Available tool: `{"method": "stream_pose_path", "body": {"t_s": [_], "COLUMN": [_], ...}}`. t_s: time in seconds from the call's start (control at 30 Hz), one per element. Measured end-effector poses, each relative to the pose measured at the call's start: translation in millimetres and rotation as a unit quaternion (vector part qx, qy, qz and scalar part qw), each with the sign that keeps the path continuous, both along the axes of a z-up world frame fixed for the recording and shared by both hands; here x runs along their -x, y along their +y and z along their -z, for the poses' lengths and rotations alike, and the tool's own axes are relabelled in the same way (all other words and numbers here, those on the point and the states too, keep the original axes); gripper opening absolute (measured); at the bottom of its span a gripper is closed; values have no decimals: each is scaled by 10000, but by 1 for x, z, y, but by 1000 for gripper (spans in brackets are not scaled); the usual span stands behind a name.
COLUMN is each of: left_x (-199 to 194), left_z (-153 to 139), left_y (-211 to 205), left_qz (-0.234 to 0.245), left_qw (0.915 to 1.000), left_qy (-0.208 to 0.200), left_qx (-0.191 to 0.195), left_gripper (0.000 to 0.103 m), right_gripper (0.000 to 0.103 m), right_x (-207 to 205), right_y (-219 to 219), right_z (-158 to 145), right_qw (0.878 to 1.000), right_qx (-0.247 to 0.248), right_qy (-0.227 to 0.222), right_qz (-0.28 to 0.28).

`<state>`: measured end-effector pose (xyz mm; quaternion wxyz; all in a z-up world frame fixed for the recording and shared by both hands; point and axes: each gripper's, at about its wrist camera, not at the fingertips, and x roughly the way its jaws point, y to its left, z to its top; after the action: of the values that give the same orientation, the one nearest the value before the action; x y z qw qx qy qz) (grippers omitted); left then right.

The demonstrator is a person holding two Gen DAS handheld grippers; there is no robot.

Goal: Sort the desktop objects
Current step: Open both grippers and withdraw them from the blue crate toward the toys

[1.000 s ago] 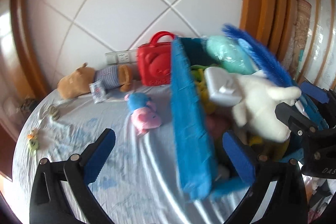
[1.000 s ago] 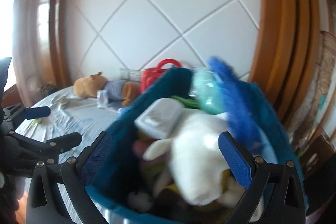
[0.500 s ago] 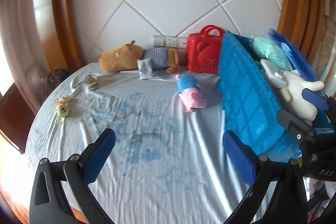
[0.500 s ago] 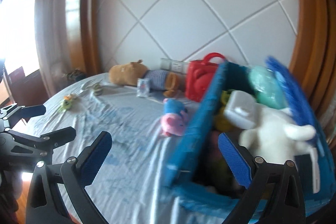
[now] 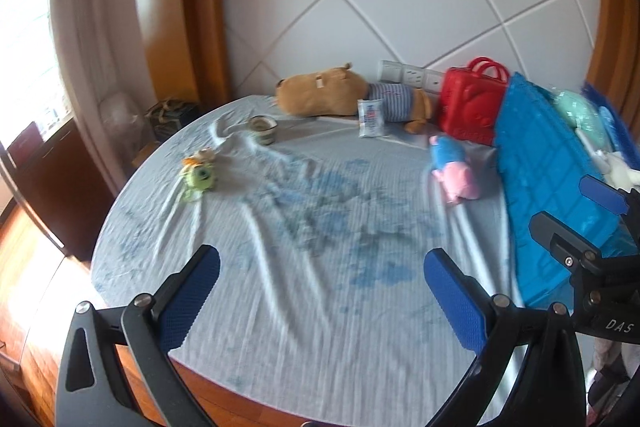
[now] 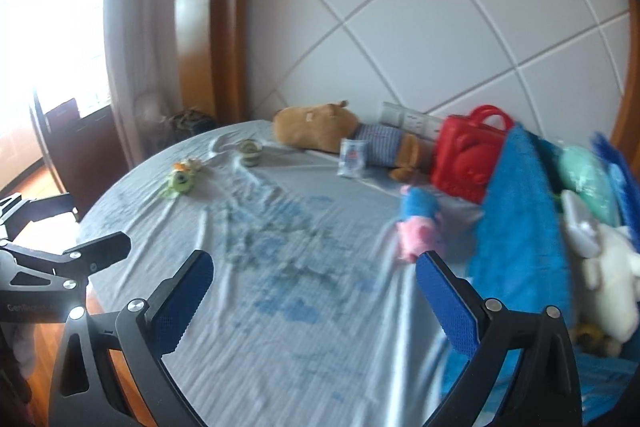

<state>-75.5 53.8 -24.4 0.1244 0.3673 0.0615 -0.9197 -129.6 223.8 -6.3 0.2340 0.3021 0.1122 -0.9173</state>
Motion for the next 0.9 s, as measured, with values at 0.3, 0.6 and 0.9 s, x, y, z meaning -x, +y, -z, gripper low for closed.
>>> {"method": "stream_pose_path", "body": {"t_s": [0.3,0.6,0.9], "left_x": [1,45,92], "left_z": [28,39,63], "left_y": [-66,-113,-161], "left_qz": [-263,-580,-781], "left_qw": [9992,9970,9938], "left_qy": [-219,-459,-756], "left_qx": [-190,-209,-233], "left_gripper": [103,103,103], "right_gripper": [103,103,103], "right_x": [11,65,122], "right_y": [-69,-114,-163], "right_z": [29,43,71], "right_qw": [9989,9969,9932], "right_qx": [-192,-132,-160], "right_qy": [-293,-528,-863], "right_qz": [-322,-575,-769]}}
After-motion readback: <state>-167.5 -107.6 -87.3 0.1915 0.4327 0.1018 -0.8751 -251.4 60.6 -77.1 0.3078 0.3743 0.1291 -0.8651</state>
